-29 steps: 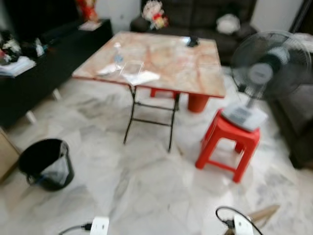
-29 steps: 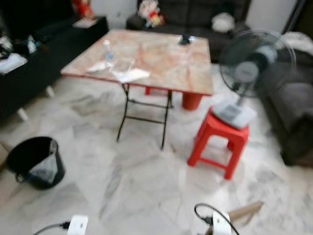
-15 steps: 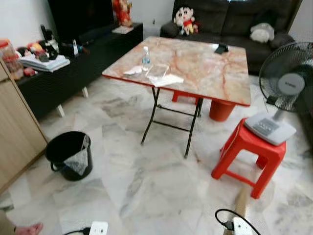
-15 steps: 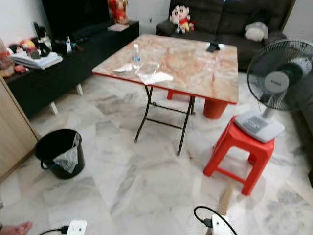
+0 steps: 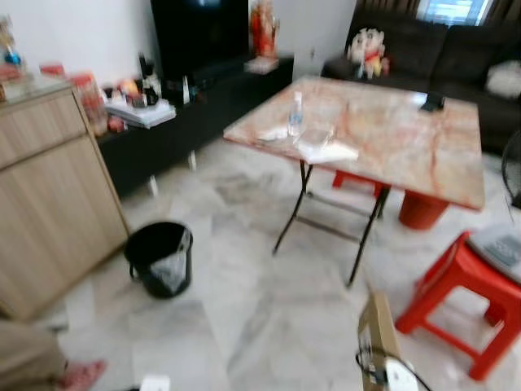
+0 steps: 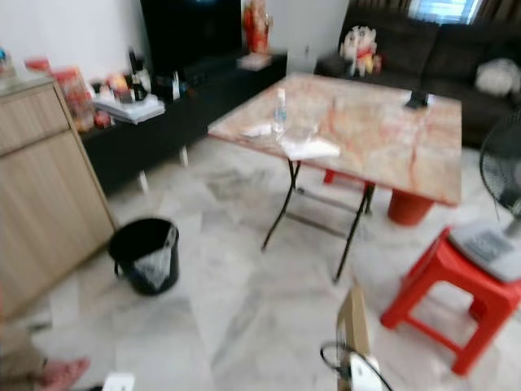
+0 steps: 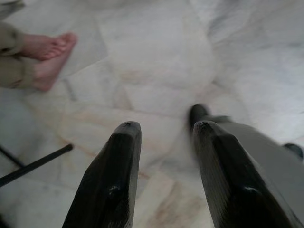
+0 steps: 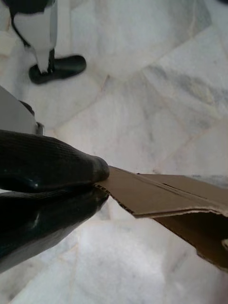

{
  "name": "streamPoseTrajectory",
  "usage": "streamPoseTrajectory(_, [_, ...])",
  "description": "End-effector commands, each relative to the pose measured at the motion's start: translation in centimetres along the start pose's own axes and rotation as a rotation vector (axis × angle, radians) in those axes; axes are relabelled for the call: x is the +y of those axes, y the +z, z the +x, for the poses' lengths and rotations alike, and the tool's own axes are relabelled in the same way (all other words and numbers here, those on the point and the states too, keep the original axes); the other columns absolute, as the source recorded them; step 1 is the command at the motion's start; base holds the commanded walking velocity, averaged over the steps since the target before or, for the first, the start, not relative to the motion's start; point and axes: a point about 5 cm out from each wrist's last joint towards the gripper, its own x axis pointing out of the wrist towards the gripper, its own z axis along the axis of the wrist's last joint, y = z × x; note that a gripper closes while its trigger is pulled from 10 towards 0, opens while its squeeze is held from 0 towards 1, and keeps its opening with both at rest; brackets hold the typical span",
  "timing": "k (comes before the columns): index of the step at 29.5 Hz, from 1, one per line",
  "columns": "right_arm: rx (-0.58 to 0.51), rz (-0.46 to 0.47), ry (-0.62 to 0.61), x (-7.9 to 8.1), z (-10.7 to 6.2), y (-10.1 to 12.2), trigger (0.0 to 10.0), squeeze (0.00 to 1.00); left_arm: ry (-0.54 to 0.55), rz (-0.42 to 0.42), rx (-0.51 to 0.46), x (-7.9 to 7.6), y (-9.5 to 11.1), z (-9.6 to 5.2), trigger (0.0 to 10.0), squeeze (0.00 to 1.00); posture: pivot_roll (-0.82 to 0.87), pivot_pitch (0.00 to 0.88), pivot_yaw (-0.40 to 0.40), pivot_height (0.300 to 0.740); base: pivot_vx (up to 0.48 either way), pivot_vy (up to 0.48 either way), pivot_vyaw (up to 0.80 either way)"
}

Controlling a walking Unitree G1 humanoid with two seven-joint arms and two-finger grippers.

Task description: Picking trash to rubbish bin

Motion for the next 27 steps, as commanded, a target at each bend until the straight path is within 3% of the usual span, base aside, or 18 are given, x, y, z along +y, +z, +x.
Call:
streamPoseTrajectory(1, [-0.036, -0.023, 0.010, 0.54, 0.17, 1.05, 10.0, 0.00, 0.021, 0.026, -0.001, 0.87, 0.11, 0.08, 10.0, 0.00, -0.04, 0.000, -0.058, 0.740, 0.311, 0.000, 0.80])
streamPoseTrajectory(10, [-0.031, -0.005, 0.016, 0.47, 0.15, 0.94, 10.0, 0.00, 0.023, 0.026, 0.002, 0.88, 0.03, 0.06, 10.0, 0.00, -0.04, 0.000, -0.062, 0.740, 0.310, 0.000, 0.74])
streamPoseTrajectory(16, [-0.036, -0.011, 0.011, 0.37, 0.17, 1.20, 10.0, 0.00, 0.027, 0.015, -0.003, 0.86, 0.28, 0.12, 10.0, 0.00, -0.04, 0.010, -0.074, 0.740, 0.310, 0.000, 0.00])
streamPoseTrajectory(24, [-0.041, -0.008, 0.005, 0.48, 0.21, 1.39, 10.0, 0.00, 0.032, 0.009, -0.005, 0.96, 0.51, 0.17, 10.0, 0.00, -0.04, 0.019, -0.070, 0.740, 0.308, 0.000, 0.78])
streamPoseTrajectory(27, [-0.044, 0.010, 0.005, 0.73, 0.27, 1.60, 10.0, 0.00, 0.041, 0.000, -0.005, 1.20, 0.57, 0.19, 10.0, 0.00, -0.03, 0.028, -0.069, 0.740, 0.309, 0.000, 0.00])
